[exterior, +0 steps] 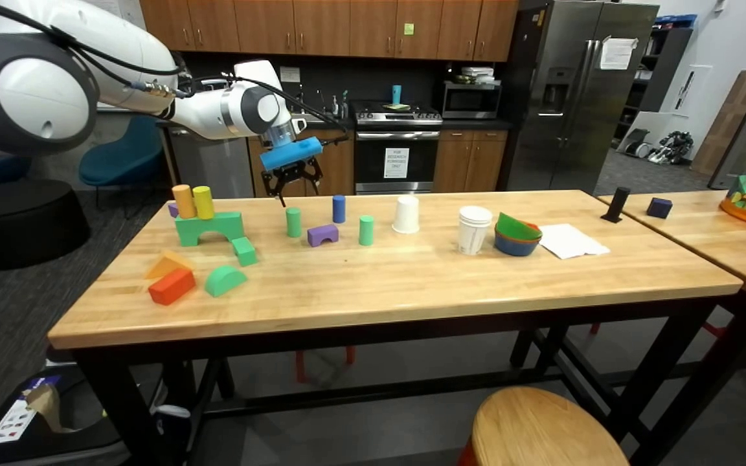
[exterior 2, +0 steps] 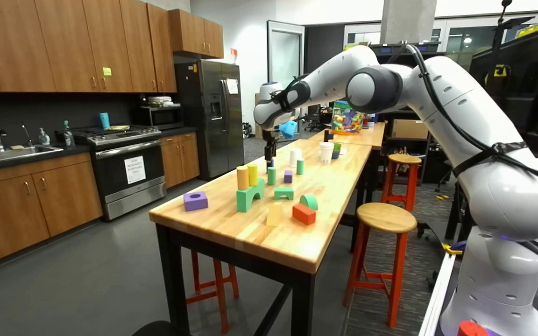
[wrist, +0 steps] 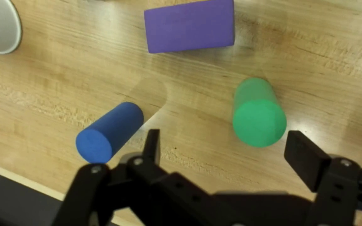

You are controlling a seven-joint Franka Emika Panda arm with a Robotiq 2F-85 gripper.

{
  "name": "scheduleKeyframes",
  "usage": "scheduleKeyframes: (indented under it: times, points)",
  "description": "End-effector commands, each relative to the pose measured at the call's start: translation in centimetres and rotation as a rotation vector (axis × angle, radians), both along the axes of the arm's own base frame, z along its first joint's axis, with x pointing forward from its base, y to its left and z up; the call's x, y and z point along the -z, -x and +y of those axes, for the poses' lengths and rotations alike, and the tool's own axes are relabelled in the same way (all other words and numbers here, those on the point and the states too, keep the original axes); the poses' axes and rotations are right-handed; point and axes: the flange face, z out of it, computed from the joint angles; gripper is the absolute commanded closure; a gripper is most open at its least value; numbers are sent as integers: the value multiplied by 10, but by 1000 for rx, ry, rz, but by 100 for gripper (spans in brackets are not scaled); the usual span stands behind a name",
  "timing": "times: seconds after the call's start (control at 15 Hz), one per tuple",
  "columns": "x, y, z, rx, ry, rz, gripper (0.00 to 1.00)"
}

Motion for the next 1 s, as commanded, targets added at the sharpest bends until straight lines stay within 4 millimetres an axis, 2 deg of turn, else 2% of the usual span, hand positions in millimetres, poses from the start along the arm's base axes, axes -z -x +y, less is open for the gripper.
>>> scheduleKeyframes:
  times: [0.0, 0.4, 0.93]
  points:
    - [-2, -7, -3, 40, -6, 17, 0]
    - [-7, -10, 6, 23, 1, 49, 0]
    - [2, -2, 15, 66, -102, 170, 0]
